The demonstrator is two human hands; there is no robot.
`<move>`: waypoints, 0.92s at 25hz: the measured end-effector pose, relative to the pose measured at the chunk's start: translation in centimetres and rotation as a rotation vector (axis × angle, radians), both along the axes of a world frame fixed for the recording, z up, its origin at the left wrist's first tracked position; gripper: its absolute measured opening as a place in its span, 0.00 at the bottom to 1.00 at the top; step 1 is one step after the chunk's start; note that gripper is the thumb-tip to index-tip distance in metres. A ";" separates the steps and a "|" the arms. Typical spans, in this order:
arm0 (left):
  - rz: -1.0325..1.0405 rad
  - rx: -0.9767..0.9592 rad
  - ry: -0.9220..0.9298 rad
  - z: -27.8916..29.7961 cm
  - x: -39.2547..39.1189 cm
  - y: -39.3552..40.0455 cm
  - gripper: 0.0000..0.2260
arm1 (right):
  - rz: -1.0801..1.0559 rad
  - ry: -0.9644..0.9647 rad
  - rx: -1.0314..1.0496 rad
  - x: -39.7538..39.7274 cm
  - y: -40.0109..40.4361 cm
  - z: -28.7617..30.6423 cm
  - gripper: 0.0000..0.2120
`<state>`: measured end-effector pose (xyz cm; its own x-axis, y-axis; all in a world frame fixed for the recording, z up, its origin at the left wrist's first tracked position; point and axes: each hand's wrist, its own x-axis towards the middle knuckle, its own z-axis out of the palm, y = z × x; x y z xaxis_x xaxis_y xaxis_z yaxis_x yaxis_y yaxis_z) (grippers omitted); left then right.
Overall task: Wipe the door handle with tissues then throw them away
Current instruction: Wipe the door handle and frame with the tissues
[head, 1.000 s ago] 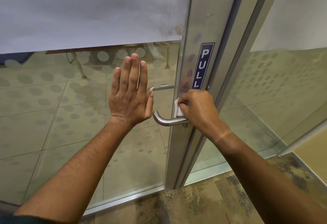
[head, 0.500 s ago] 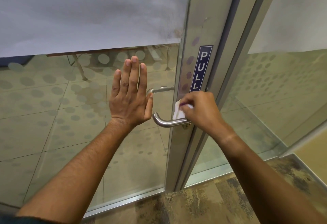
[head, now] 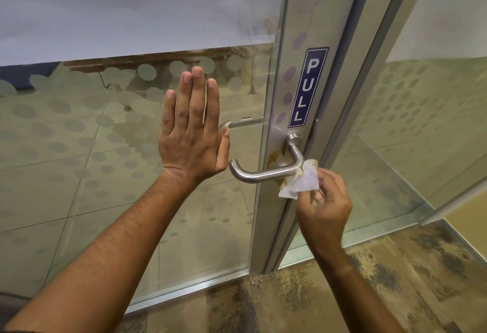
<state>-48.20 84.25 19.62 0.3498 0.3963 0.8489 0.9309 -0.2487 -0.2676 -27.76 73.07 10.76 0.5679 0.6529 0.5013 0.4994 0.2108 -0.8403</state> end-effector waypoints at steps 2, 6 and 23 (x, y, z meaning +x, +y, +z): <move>0.009 0.015 0.004 0.0 0.0 0.1 0.35 | -0.007 0.112 0.004 -1.1 0.0 -1.5 0.10; 0.020 0.044 -0.001 -0.1 0.1 0.4 0.33 | -0.034 0.281 0.035 -3.2 1.1 -3.4 0.10; 0.035 0.078 0.000 -0.4 0.1 0.8 0.34 | 0.226 -0.795 0.205 -3.4 6.6 -6.3 0.40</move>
